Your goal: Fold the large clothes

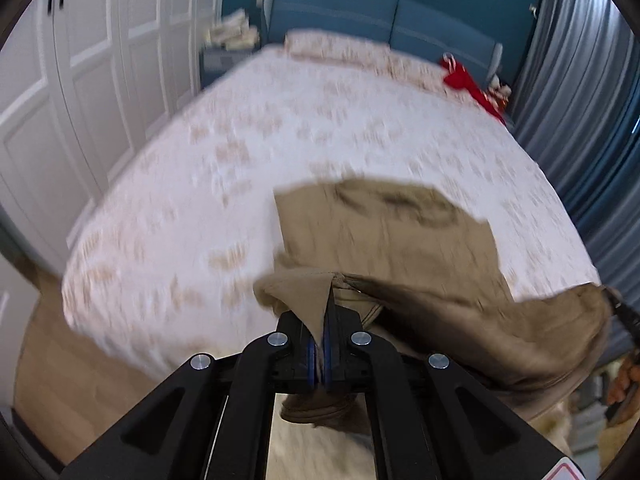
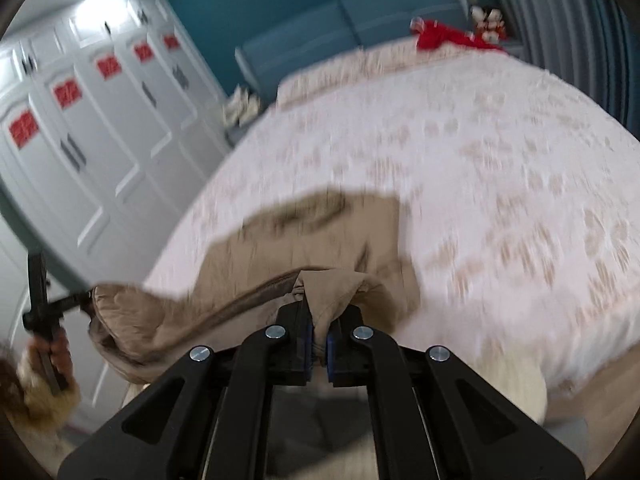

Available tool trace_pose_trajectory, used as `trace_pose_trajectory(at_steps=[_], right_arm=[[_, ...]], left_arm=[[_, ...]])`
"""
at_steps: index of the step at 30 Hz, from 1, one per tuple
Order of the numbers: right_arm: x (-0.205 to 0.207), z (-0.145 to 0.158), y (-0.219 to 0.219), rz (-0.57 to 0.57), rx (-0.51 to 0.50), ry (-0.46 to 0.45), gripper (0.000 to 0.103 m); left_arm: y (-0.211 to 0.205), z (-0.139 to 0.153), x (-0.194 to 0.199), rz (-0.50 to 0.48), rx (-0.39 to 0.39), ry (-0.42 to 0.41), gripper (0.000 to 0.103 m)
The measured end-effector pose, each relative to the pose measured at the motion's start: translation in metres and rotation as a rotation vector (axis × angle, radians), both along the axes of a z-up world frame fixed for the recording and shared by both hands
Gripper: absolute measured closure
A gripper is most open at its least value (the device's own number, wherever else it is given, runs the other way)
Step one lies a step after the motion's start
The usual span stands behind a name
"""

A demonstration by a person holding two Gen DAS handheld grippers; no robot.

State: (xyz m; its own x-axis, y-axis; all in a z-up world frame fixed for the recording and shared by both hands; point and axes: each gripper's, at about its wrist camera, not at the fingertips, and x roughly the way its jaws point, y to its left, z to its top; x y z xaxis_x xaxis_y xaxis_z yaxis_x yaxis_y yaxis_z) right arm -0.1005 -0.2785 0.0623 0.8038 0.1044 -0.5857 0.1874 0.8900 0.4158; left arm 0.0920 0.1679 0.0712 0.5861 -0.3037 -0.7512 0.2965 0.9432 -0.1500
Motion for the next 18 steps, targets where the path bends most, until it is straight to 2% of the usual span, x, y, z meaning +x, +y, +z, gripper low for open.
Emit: trace_pose_trajectory(at_steps=[3,8,14,18], right_arm=[[0.042,-0.006,-0.02,-0.05,0.015,-0.068,0.1],[0.108,-0.018,-0.044,-0.11,0.025,-0.095,0.1],[0.176,-0.036,-0.057,-0.15,-0.008,-0.061,0.1],[0.219,-0.061,-0.067,-0.166,-0.018,-0.007,0.1]], left_arm=[[-0.005,-0.006,0.038,0.046,-0.013,-0.019,0.102],[-0.023,-0.023,0.103,0.106,0.003,-0.033,0.102],[-0.056,-0.048,0.167,0.14,0.068,-0.045,0.101],[-0.069,-0.073,0.206,0.158,0.098,0.002,0.101]])
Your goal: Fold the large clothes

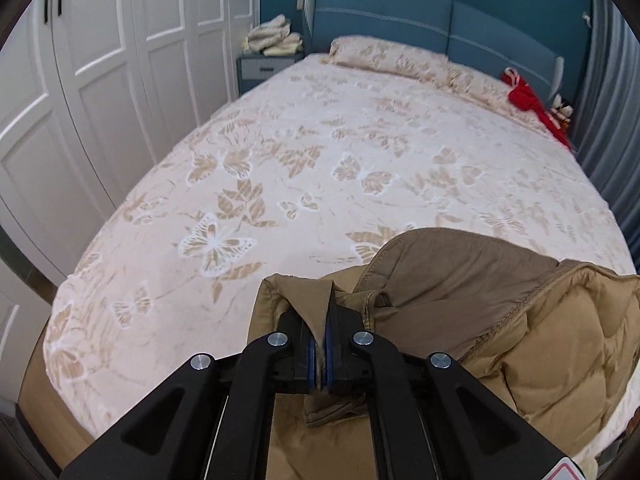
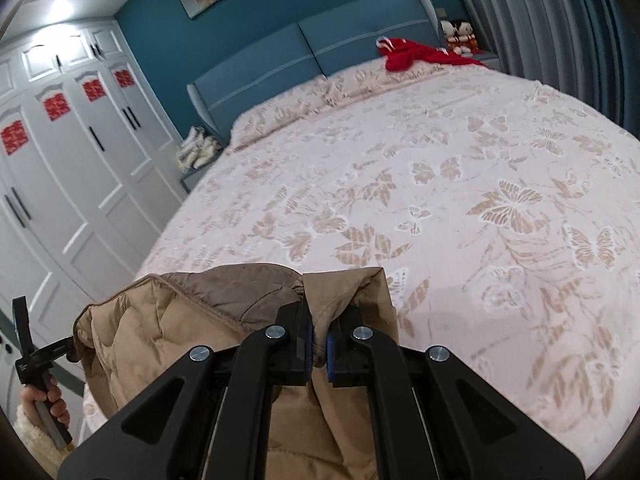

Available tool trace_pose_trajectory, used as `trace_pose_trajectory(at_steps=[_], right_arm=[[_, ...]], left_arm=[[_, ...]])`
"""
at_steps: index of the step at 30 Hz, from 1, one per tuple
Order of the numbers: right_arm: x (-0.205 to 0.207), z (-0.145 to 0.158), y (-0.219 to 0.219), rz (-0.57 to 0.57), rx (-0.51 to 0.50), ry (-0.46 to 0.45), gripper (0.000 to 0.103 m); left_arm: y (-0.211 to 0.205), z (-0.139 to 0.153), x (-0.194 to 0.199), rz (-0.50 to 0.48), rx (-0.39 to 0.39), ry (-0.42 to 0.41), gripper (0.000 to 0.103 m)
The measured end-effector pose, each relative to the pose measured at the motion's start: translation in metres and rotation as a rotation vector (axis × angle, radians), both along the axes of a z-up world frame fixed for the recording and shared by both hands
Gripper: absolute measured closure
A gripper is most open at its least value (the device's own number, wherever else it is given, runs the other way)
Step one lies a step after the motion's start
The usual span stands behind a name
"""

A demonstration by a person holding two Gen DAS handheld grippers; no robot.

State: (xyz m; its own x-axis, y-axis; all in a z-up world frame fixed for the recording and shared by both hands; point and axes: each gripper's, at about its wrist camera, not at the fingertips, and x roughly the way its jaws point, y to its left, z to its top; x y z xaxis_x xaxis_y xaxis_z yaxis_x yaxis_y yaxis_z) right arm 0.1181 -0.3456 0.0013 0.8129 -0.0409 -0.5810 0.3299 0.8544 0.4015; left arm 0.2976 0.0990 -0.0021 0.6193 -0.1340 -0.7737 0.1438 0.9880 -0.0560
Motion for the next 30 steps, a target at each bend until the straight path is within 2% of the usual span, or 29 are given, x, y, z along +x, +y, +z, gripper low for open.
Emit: trace_pose_trajectory(at_steps=[6,14,23,30], right_arm=[[0.043,-0.038,-0.008,-0.019,-0.006,0.091,0.1],[0.072,-0.081,-0.014,-0.046,-0.007,0.171,0.1],[0.087,-0.122,-0.015,-0.057,-0.013,0.236,0.1],[0.093,-0.142,-0.013,-0.058,-0.009,0.255,0.1]], left_arm=[[-0.015,-0.042,0.038,0.012,0.056,0.071,0.1],[-0.027,-0.086,0.061,0.02,0.114,0.117,0.099],[-0.038,-0.118,0.071,0.016,0.145,0.136,0.098],[-0.047,-0.137,0.073,0.005,0.173,0.121,0.097]])
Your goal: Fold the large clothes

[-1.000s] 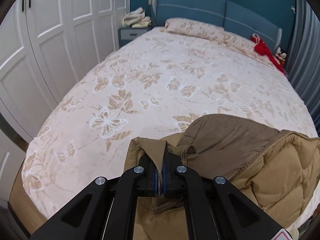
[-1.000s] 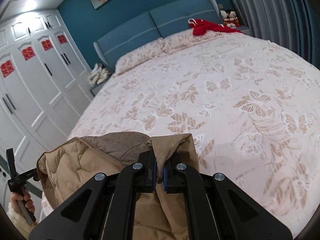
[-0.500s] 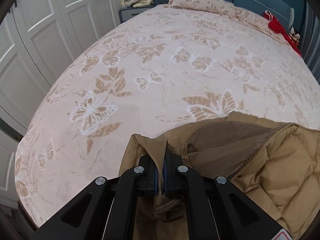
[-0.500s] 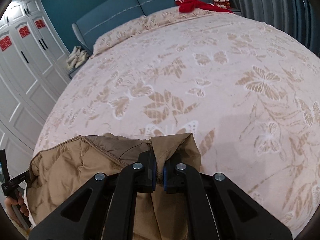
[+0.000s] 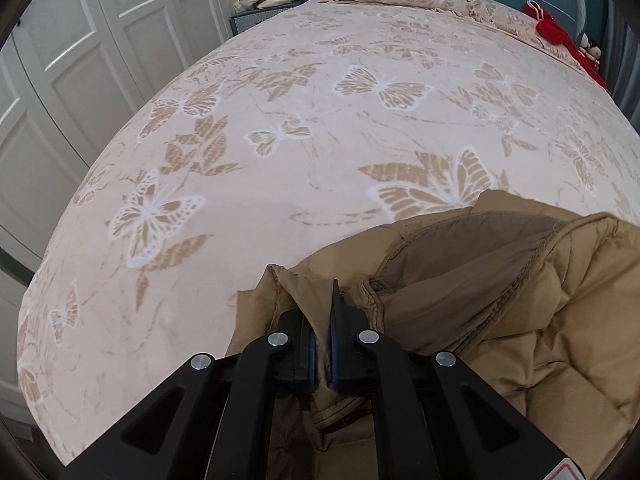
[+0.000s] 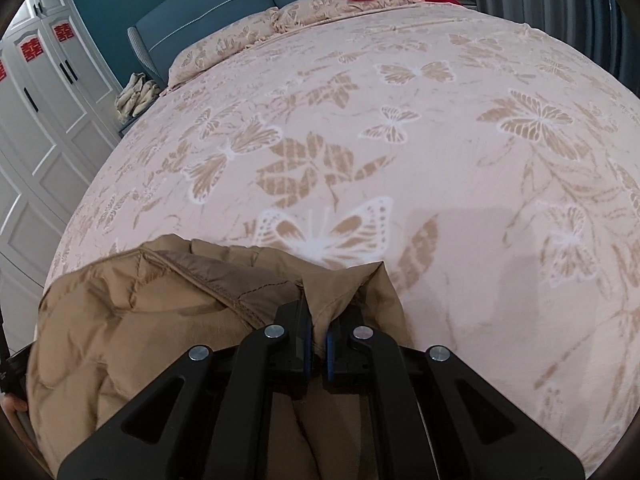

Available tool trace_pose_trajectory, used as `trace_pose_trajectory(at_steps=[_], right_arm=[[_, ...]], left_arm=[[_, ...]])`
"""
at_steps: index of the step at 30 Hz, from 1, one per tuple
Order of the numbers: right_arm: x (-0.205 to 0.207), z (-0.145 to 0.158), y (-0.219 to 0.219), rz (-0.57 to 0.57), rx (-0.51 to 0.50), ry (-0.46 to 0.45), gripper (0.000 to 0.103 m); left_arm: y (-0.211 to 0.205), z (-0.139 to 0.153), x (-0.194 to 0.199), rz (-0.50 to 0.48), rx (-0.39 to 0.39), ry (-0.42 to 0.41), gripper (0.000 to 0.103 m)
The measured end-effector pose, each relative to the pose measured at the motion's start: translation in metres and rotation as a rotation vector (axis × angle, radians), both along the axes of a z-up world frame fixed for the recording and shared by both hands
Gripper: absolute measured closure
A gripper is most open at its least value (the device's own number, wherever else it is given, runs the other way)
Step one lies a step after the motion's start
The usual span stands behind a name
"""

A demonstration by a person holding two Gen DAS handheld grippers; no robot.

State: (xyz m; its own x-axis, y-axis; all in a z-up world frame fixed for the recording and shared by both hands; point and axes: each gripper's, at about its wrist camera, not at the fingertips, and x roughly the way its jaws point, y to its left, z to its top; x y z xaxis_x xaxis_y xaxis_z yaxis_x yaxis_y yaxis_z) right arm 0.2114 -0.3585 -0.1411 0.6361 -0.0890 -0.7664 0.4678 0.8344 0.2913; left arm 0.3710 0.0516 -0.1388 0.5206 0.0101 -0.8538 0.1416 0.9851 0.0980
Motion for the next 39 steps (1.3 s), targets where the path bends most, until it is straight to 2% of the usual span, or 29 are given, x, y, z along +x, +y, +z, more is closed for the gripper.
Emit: trace_pose_trajectory(at_steps=[14,20,22,23,24,25,26,27,29,30,32,33,35,38,39], right_arm=[[0.003,-0.018,-0.001,0.002,0.028,-0.043,0.1],[-0.006,-0.011,-0.014,-0.011,0.119,-0.088,0.097],[-0.016,-0.001,-0.02,-0.034,0.143,-0.103,0.088],[-0.026,0.009,-0.024,-0.053,0.142,-0.115,0.072],[-0.037,0.02,-0.026,-0.076,0.115,-0.122,0.047],[-0.046,0.029,-0.027,-0.096,0.086,-0.133,0.04],[-0.062,0.045,-0.028,-0.118,0.041,-0.167,0.039],[-0.073,0.056,-0.028,-0.128,0.014,-0.185,0.039],[-0.092,0.08,-0.026,-0.143,-0.035,-0.2,0.039],[-0.098,0.089,-0.022,-0.14,-0.042,-0.212,0.045],[-0.1,0.106,-0.005,-0.088,-0.033,-0.234,0.057],[-0.095,0.112,0.006,-0.053,-0.036,-0.235,0.067],[-0.08,0.123,0.042,0.041,-0.072,-0.223,0.079],[-0.047,0.127,0.101,0.195,-0.123,-0.201,0.092],[-0.034,0.125,0.118,0.237,-0.141,-0.184,0.092]], left_arm=[[-0.01,-0.02,-0.003,0.012,0.015,-0.077,0.097],[0.005,-0.009,-0.004,0.021,-0.063,-0.063,0.093],[0.019,0.004,-0.006,0.021,-0.101,-0.024,0.089],[0.027,0.014,-0.008,0.019,-0.12,-0.014,0.084],[0.033,0.022,-0.011,0.023,-0.13,-0.015,0.075],[0.042,0.033,-0.016,0.034,-0.134,-0.03,0.066],[0.053,0.049,-0.023,0.069,-0.111,-0.078,0.036],[0.061,0.063,-0.03,0.107,-0.089,-0.137,0.021],[0.079,0.102,-0.05,0.151,-0.091,-0.291,0.021],[0.08,0.114,-0.055,0.146,-0.097,-0.311,0.021],[0.069,0.136,-0.061,0.115,-0.119,-0.318,0.022],[0.055,0.146,-0.065,0.084,-0.135,-0.314,0.023],[0.016,0.157,-0.074,0.004,-0.152,-0.3,0.026],[-0.047,0.146,-0.08,-0.118,-0.143,-0.245,0.042],[-0.062,0.138,-0.079,-0.144,-0.138,-0.218,0.05]])
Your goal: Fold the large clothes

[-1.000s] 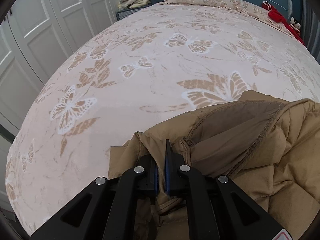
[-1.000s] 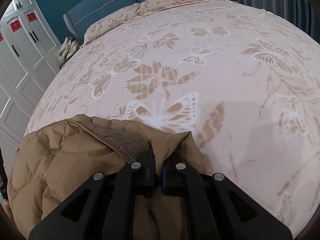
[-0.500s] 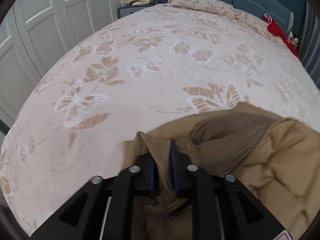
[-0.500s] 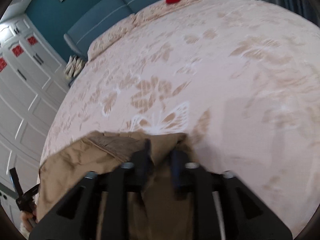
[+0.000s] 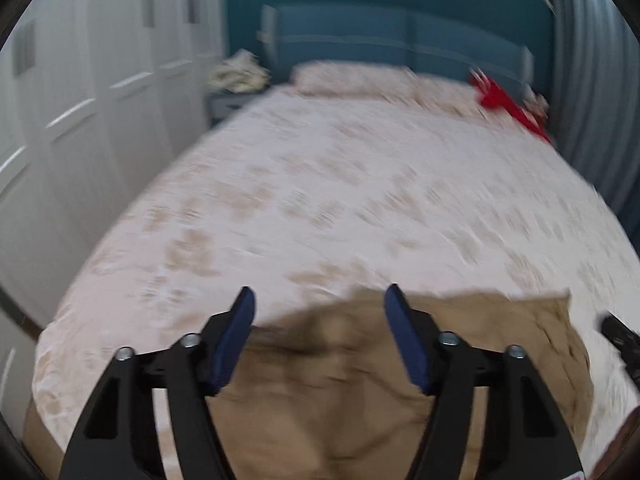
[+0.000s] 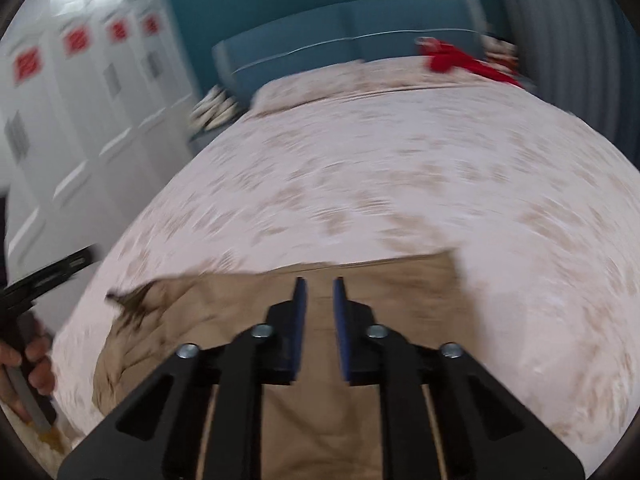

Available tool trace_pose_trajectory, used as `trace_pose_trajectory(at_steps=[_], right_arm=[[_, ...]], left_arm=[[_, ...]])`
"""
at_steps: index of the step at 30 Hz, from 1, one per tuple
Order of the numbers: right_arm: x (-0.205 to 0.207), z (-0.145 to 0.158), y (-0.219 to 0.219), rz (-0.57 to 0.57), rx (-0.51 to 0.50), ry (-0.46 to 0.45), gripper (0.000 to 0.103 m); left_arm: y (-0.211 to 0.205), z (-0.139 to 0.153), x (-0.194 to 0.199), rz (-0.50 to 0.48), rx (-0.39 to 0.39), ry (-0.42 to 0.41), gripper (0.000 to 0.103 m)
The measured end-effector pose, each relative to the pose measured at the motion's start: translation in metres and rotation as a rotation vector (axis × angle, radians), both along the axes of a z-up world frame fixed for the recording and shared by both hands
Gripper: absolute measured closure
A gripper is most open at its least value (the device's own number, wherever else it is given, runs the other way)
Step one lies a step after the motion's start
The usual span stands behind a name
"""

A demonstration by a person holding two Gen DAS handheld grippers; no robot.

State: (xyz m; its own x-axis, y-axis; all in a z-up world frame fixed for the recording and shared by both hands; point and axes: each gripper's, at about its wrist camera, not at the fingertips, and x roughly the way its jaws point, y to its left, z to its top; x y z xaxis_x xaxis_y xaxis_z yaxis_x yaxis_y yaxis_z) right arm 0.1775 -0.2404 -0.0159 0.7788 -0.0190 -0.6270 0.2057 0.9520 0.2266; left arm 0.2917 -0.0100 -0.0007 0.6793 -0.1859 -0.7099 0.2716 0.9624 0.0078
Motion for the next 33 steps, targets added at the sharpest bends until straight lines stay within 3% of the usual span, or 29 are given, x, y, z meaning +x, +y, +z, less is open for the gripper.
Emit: trace_pose_trajectory(at_steps=[6,12,20,33], right_arm=[[0.051,-0.029,0.034,0.058,0.002,0.098,0.093],[0.088,-0.065,0.038,0.043,-0.011,0.186,0.093],[0.11,-0.104,0.042,0.033,-0.025,0.234,0.096],[0.116,-0.134,0.039,0.025,0.002,0.212,0.097]], left_arm=[[-0.048,-0.059,0.022,0.005,0.038,0.148,0.069],[-0.059,-0.097,0.048,0.056,0.111,0.175,0.069],[-0.067,-0.128,0.055,0.069,0.148,0.151,0.069],[-0.078,-0.151,0.055,0.08,0.188,0.073,0.069]])
